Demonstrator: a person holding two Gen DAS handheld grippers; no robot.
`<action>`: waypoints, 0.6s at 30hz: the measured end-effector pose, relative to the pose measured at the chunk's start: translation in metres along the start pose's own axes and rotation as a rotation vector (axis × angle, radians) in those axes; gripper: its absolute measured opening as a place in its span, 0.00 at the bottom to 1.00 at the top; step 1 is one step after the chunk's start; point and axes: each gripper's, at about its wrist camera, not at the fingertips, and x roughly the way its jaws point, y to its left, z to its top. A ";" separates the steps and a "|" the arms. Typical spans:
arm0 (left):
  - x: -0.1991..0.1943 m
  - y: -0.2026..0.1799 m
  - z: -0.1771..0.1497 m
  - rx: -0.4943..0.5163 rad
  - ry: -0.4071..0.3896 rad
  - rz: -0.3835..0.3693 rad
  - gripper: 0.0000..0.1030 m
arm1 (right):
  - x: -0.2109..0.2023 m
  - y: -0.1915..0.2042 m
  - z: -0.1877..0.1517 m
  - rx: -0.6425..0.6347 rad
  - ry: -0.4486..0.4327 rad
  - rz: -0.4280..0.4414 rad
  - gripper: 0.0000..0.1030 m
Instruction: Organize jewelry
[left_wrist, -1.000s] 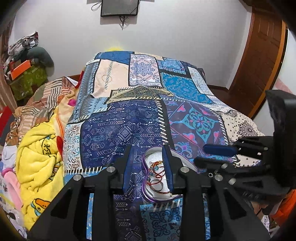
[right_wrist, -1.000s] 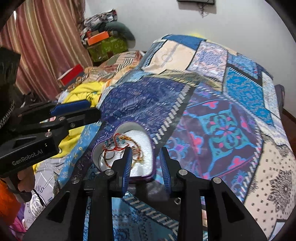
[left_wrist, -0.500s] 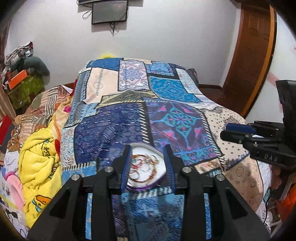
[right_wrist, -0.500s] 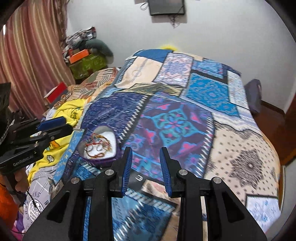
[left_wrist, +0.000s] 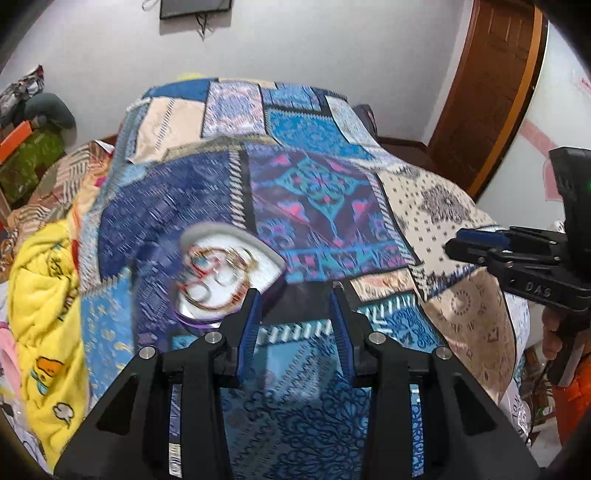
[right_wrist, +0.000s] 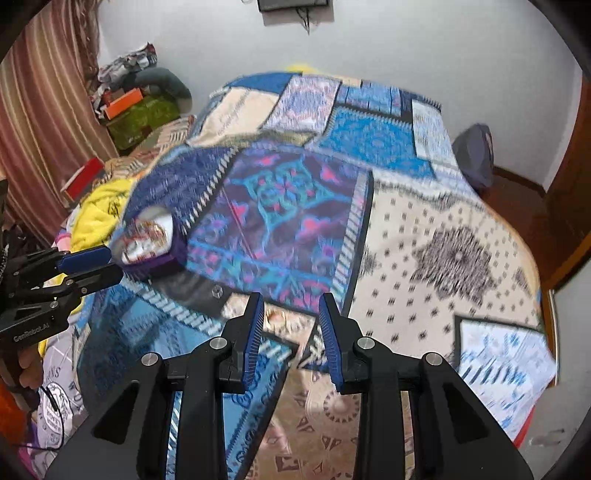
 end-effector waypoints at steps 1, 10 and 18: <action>0.002 -0.002 -0.002 0.001 0.007 -0.004 0.36 | 0.003 0.000 -0.002 0.001 0.011 0.005 0.27; 0.030 -0.015 -0.009 0.032 0.066 -0.027 0.36 | 0.049 0.009 -0.017 -0.021 0.123 0.039 0.27; 0.050 -0.019 -0.009 0.049 0.098 -0.046 0.36 | 0.068 0.005 -0.016 -0.040 0.125 0.048 0.27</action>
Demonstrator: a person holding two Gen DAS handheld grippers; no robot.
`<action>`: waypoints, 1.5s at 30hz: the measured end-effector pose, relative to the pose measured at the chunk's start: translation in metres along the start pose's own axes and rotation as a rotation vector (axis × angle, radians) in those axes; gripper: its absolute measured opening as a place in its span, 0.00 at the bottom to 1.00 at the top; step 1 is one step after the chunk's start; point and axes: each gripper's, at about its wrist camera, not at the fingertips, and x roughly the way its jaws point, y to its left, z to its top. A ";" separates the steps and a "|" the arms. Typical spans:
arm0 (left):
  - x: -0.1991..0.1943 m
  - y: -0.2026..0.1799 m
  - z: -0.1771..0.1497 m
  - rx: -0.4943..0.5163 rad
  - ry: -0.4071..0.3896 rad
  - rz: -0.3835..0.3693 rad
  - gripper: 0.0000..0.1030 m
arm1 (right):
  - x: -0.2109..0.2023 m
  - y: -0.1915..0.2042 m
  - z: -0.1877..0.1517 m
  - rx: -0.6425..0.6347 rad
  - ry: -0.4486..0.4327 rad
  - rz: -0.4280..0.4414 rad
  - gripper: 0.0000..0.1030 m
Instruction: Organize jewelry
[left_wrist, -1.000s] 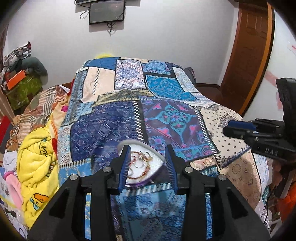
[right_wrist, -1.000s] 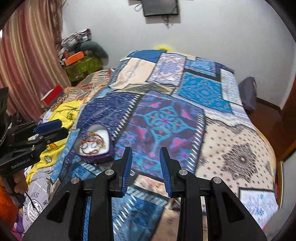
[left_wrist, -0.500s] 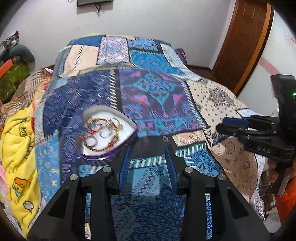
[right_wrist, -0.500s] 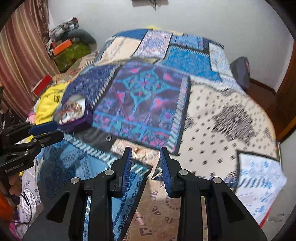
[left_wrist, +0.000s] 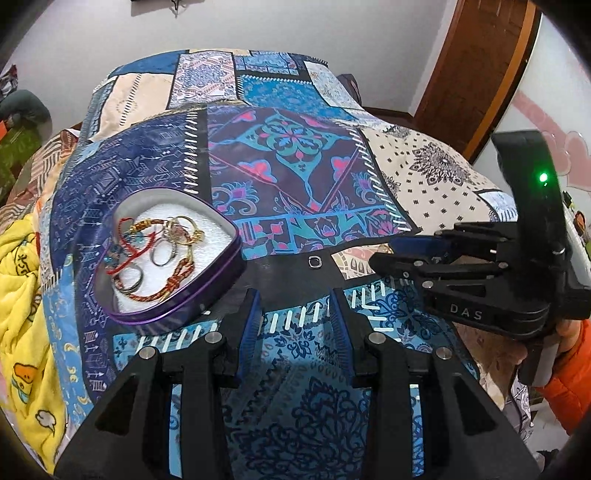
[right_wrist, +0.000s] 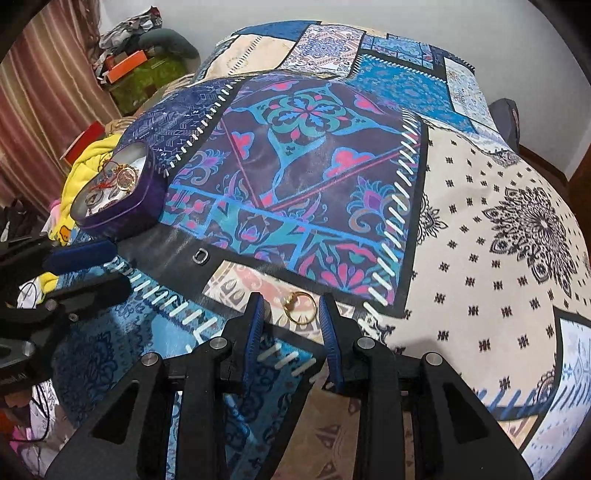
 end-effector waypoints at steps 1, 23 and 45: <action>0.002 0.000 0.000 0.000 0.003 -0.003 0.36 | 0.000 0.001 0.000 -0.008 -0.002 -0.001 0.27; 0.050 -0.014 0.022 0.048 0.045 -0.029 0.13 | -0.021 -0.012 -0.002 0.048 -0.094 0.018 0.16; -0.018 -0.005 0.032 0.007 -0.097 -0.008 0.07 | -0.069 0.001 0.024 0.028 -0.233 0.031 0.16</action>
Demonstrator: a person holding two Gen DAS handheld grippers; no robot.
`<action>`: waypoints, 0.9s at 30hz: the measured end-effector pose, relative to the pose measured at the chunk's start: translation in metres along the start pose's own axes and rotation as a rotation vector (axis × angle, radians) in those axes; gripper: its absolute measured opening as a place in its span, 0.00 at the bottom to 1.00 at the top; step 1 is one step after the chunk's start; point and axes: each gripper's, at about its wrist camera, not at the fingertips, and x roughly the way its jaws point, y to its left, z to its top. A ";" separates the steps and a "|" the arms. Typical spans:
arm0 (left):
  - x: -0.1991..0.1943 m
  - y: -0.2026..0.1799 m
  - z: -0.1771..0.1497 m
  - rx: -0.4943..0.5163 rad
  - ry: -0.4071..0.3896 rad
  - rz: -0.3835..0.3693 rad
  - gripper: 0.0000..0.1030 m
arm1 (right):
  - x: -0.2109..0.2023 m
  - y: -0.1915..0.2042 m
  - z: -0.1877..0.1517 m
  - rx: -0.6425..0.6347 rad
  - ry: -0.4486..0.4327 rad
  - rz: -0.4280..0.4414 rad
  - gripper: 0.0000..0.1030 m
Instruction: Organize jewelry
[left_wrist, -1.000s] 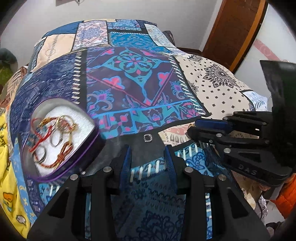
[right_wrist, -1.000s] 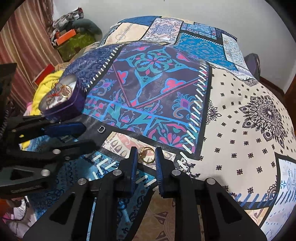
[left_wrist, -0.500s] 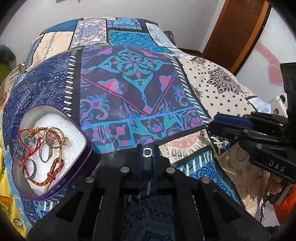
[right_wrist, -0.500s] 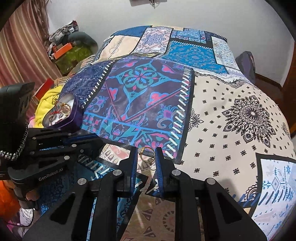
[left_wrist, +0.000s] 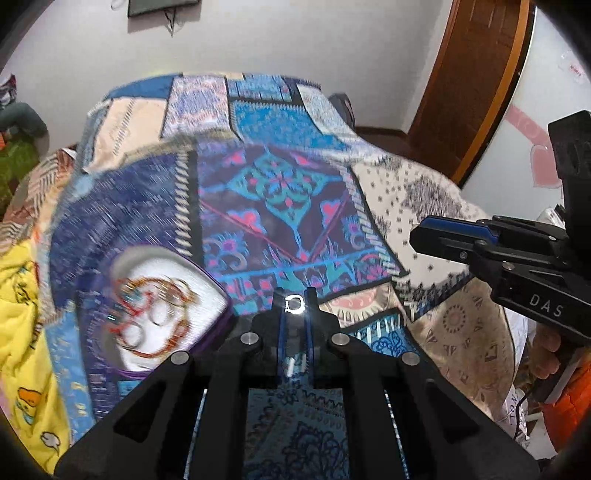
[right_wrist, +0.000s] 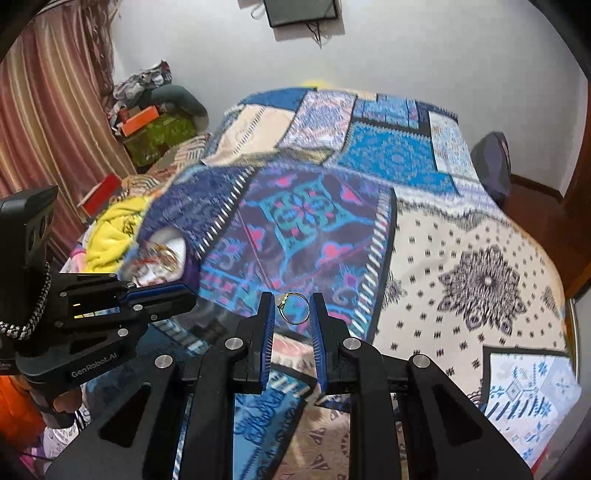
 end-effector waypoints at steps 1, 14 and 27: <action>-0.005 0.001 0.002 -0.001 -0.013 0.005 0.07 | -0.003 0.003 0.003 -0.004 -0.011 0.001 0.16; -0.075 0.033 0.018 -0.027 -0.194 0.099 0.07 | -0.027 0.044 0.039 -0.062 -0.133 0.038 0.17; -0.088 0.078 0.016 -0.093 -0.239 0.156 0.07 | -0.004 0.091 0.062 -0.140 -0.151 0.129 0.17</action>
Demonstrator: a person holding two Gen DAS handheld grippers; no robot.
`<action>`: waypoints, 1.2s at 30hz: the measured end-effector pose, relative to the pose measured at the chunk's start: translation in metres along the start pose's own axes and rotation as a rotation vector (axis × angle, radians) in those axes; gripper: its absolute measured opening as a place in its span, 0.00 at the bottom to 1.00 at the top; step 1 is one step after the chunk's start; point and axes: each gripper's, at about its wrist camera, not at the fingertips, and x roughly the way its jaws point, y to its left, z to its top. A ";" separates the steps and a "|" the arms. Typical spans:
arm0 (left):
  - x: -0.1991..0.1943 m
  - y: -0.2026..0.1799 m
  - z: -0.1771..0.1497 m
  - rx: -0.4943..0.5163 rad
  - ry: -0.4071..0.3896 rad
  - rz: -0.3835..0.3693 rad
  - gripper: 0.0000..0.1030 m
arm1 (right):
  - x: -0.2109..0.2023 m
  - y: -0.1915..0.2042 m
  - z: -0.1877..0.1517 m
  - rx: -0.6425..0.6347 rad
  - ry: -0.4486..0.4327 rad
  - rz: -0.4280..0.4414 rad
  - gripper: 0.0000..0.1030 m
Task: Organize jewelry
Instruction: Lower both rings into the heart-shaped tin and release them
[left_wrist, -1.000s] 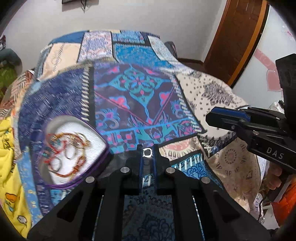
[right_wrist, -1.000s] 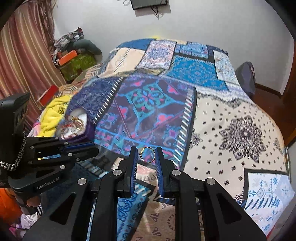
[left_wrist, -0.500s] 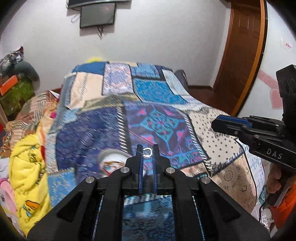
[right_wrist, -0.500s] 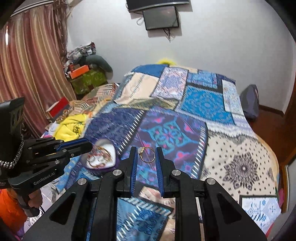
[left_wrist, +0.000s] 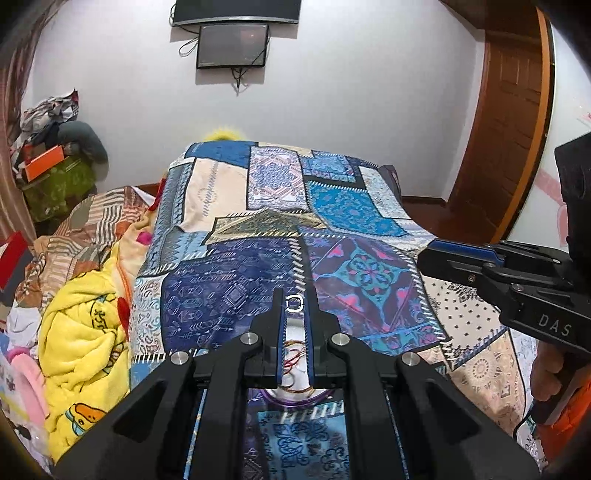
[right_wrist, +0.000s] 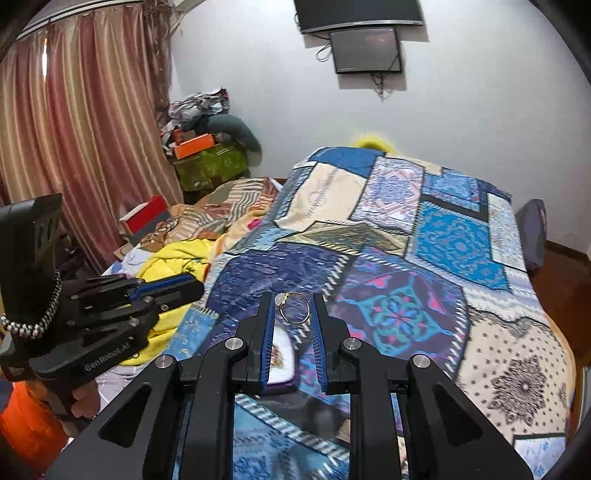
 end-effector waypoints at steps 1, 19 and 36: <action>0.002 0.002 -0.002 -0.004 0.005 0.001 0.07 | 0.003 0.002 0.000 -0.002 0.004 0.005 0.17; 0.043 0.018 -0.037 0.008 0.141 -0.036 0.07 | 0.073 0.013 -0.026 0.036 0.181 0.056 0.17; 0.047 0.014 -0.051 0.012 0.202 -0.051 0.07 | 0.086 0.017 -0.034 0.012 0.262 0.079 0.17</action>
